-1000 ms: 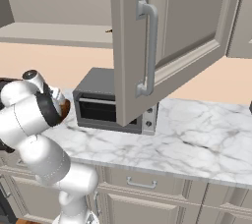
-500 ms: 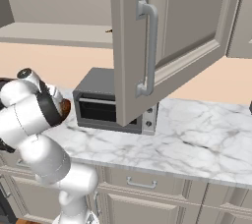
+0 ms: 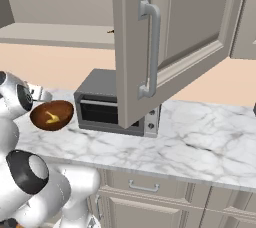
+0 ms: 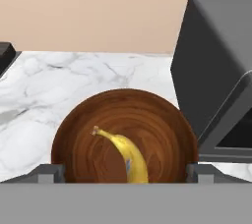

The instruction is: Open the cabinet. Pick the banana and banana from the cabinet and place them into the bowl. Then close the cabinet.

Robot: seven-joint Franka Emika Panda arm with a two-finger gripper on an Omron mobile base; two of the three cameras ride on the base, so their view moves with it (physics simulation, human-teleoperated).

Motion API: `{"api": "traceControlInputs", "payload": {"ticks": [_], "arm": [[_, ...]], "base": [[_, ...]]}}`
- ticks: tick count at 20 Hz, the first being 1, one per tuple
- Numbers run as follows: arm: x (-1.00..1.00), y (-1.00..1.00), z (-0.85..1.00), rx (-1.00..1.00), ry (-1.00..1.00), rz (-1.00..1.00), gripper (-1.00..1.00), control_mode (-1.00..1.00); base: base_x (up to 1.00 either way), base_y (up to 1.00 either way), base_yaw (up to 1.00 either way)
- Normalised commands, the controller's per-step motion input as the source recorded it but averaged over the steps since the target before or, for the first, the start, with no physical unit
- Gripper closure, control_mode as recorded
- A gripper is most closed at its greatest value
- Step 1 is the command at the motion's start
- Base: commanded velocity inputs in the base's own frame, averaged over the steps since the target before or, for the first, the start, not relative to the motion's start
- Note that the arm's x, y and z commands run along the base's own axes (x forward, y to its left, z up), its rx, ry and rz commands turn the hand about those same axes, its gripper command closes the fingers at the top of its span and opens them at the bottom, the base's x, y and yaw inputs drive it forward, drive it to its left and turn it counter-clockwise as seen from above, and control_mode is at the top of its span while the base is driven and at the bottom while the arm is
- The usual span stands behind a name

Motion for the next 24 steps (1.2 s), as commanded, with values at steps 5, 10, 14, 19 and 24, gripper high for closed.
{"api": "traceControlInputs", "payload": {"ticks": [5,10,14,19,24], "arm": [[-1.00,-0.68,0.96,0.17,-0.24,-0.06,-1.00,-1.00],[-0.95,-0.90,1.00,0.31,-0.14,0.00,-1.00,-1.00],[-0.71,-0.49,1.00,0.27,-0.01,0.00,-1.00,-1.00],[-0.78,-0.30,1.00,0.20,0.01,0.00,-1.00,-1.00],[-0.18,-0.05,0.69,0.08,0.10,0.00,-1.00,-1.00]], "base": [[0.00,0.00,0.00],[0.00,0.00,0.00],[0.00,0.00,0.00],[0.00,0.00,0.00],[0.00,0.00,0.00]]}}
